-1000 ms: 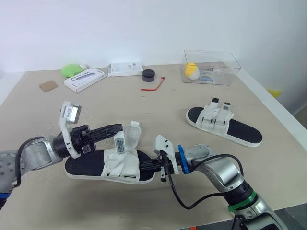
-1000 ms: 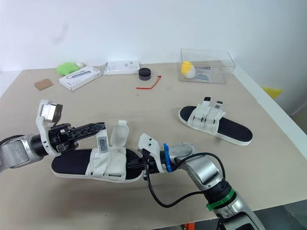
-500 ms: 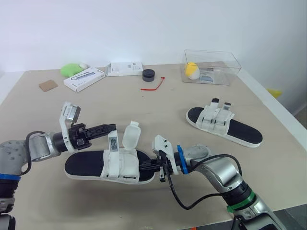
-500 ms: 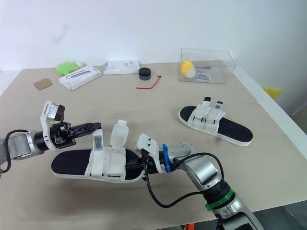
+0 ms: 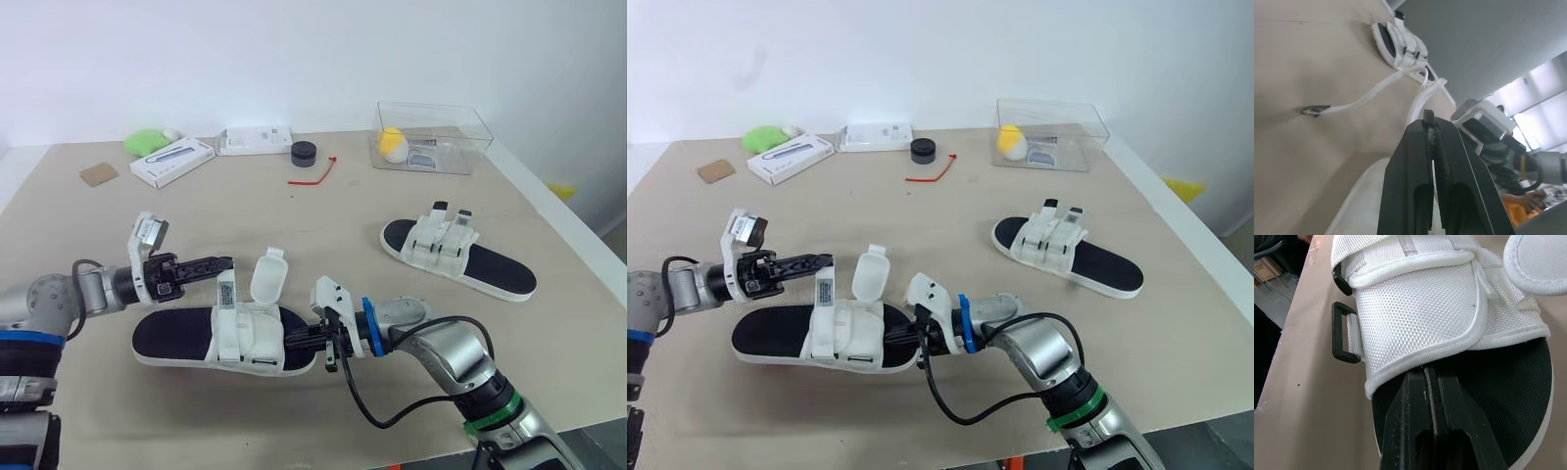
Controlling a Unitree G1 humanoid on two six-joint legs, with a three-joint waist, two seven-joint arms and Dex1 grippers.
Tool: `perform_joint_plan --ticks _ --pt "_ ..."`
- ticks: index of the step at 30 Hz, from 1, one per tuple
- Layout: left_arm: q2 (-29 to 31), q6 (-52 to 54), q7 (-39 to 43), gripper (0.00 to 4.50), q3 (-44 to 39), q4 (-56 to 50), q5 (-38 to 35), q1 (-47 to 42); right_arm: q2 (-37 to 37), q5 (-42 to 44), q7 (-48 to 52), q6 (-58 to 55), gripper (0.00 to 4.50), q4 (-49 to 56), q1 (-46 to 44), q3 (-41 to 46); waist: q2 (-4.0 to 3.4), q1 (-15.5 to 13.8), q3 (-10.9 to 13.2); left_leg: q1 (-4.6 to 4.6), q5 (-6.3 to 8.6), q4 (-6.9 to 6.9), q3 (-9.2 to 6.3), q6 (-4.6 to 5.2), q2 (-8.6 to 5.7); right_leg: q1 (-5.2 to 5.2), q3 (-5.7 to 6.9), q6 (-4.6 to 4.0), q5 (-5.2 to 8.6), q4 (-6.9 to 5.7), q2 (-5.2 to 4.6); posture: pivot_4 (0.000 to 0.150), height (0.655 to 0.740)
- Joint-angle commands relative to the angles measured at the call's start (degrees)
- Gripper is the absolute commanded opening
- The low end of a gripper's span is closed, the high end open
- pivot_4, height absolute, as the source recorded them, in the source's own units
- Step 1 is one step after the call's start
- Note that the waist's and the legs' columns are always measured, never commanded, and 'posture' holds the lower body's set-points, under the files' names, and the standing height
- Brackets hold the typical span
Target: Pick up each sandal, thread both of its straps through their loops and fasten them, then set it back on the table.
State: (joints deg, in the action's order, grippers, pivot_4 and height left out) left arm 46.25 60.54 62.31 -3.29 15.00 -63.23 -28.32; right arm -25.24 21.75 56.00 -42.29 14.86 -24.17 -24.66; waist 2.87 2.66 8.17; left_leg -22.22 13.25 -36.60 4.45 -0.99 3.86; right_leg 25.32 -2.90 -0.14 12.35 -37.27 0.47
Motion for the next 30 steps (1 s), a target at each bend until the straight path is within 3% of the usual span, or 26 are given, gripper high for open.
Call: perform_joint_plan --ticks 1,30 --pt "-0.8 -0.5 2.9 0.09 0.6 0.6 4.2 -1.7 0.1 0.0 -1.0 -0.7 0.00 1.1 0.6 -0.2 0.01 0.0 0.0 -0.02 0.00 0.00 -0.03 0.00 0.01 0.00 0.02 0.00 0.00 0.00 0.01 0.150 0.7400" --pt "-7.4 -9.8 9.5 0.09 2.7 9.1 24.3 -0.4 0.1 0.4 -2.5 -0.8 0.00 1.7 0.9 -0.2 0.01 0.0 0.0 0.00 -0.01 -0.03 -0.09 0.01 0.00 -0.02 0.06 -0.02 -0.02 -0.04 0.01 0.150 0.7400"
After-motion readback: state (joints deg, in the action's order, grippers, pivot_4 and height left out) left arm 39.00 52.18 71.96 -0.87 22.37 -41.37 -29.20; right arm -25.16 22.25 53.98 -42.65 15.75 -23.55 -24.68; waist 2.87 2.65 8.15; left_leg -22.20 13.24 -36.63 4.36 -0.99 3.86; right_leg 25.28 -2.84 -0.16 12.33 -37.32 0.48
